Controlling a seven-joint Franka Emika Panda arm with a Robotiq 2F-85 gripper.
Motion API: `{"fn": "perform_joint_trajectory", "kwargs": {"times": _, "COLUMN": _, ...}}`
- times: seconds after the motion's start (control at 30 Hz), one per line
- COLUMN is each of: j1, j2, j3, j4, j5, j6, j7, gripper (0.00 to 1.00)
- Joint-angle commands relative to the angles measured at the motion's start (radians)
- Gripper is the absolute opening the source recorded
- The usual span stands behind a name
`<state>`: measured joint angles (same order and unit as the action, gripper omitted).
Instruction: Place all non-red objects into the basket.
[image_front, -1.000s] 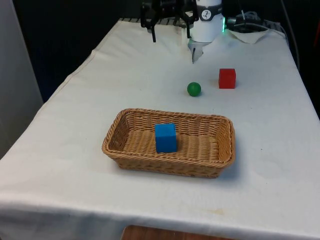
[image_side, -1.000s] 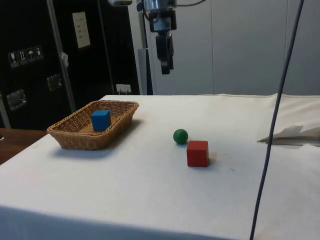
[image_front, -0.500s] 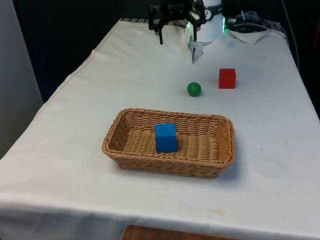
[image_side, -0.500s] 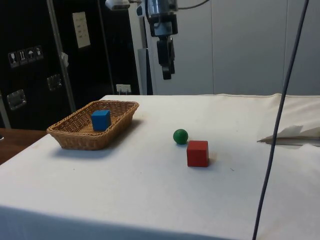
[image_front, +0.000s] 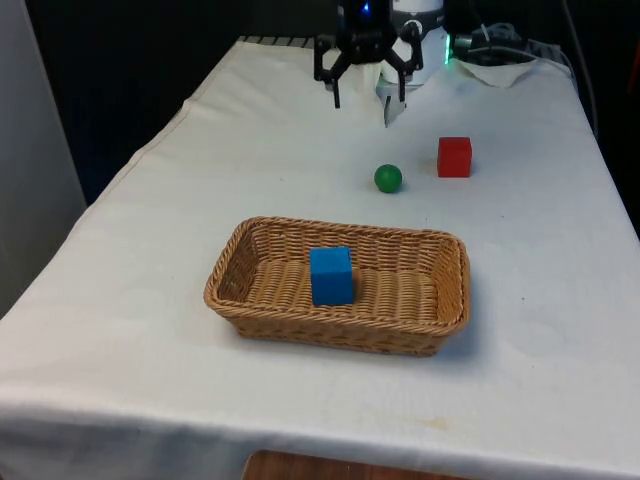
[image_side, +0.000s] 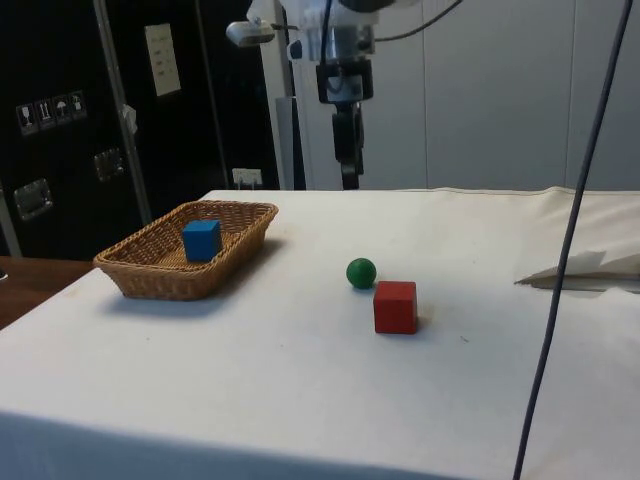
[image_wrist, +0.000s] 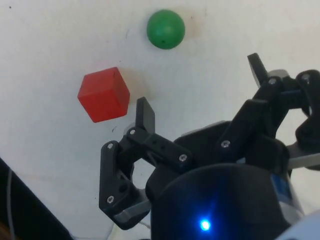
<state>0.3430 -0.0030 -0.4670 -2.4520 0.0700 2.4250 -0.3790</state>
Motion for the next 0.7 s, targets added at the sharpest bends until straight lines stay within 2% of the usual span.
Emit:
{"fn": "perform_joint_trajectory", "kwargs": {"times": 0.0, "j1": 0.003, "j2": -0.006, "j3": 0.005, "j4": -0.02, "j5": -0.004, "j6": 0.033, "j7": 0.015, "gripper": 1.0}}
{"fn": "perform_joint_trajectory", "kwargs": {"times": 0.03, "j1": 0.003, "j2": -0.007, "j3": 0.008, "j4": -0.026, "j5": -0.003, "j6": 0.041, "j7": 0.017, "gripper": 1.0}}
{"fn": "perform_joint_trajectory", "kwargs": {"times": 0.07, "j1": 0.0, "j2": -0.004, "j3": 0.005, "j4": -0.017, "j5": 0.0, "j6": 0.021, "j7": 0.005, "gripper": 1.0}}
{"fn": "perform_joint_trajectory", "kwargs": {"times": 0.17, "j1": 0.002, "j2": -0.005, "j3": 0.02, "j4": -0.05, "j5": -0.002, "j6": 0.076, "j7": 0.028, "gripper": 1.0}}
{"fn": "perform_joint_trajectory", "kwargs": {"times": 0.33, "j1": 0.002, "j2": -0.003, "j3": 0.03, "j4": -0.076, "j5": 0.002, "j6": 0.114, "j7": 0.033, "gripper": 1.0}}
{"fn": "perform_joint_trajectory", "kwargs": {"times": 0.37, "j1": 0.0, "j2": -0.003, "j3": 0.029, "j4": -0.071, "j5": 0.001, "j6": 0.098, "j7": 0.028, "gripper": 1.0}}
{"fn": "perform_joint_trajectory", "kwargs": {"times": 0.43, "j1": 0.001, "j2": -0.003, "j3": 0.032, "j4": -0.086, "j5": 0.004, "j6": 0.126, "j7": 0.034, "gripper": 1.0}}
{"fn": "perform_joint_trajectory", "kwargs": {"times": 0.6, "j1": 0.003, "j2": 0.01, "j3": 0.036, "j4": -0.095, "j5": 0.013, "j6": 0.142, "j7": 0.031, "gripper": 1.0}}
{"fn": "perform_joint_trajectory", "kwargs": {"times": 0.63, "j1": 0.0, "j2": 0.005, "j3": 0.034, "j4": -0.093, "j5": 0.004, "j6": 0.126, "j7": 0.029, "gripper": 1.0}}
{"fn": "perform_joint_trajectory", "kwargs": {"times": 0.67, "j1": 0.003, "j2": 0.014, "j3": 0.038, "j4": -0.096, "j5": 0.015, "j6": 0.147, "j7": 0.03, "gripper": 1.0}}
